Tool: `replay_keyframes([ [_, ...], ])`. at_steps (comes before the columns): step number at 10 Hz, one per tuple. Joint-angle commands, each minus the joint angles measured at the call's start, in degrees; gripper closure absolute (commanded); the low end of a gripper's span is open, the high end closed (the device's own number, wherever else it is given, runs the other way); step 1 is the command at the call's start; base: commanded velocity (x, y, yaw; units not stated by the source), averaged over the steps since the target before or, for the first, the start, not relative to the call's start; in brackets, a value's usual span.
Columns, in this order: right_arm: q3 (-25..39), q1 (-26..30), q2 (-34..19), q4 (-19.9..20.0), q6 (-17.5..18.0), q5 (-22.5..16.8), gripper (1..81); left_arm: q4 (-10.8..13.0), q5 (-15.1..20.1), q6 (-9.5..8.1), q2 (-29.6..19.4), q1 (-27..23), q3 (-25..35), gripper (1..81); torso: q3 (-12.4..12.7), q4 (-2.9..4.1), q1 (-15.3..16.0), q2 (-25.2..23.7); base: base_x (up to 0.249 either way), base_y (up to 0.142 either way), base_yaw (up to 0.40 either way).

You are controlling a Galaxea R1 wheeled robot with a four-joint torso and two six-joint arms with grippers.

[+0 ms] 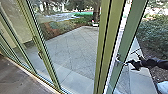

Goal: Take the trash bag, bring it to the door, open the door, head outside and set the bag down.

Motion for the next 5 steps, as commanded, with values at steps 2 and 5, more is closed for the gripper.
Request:
replay_keyframes([
  [2,0.67,14.64,-4.2,-7.38,-2.65,-2.68,1.0,-0.39,4.46,0.04,-0.61,-0.84,0.26,81.1,0.0,0.0,0.02,0.0,0.0,0.0,0.0],
  [5,2.26,19.82,-4.65,-7.74,-3.79,-6.75,1.0,-0.39,4.46,0.04,-0.43,-0.84,0.26,81.1,0.0,0.0,0.05,0.0,0.0,0.0,0.0],
])
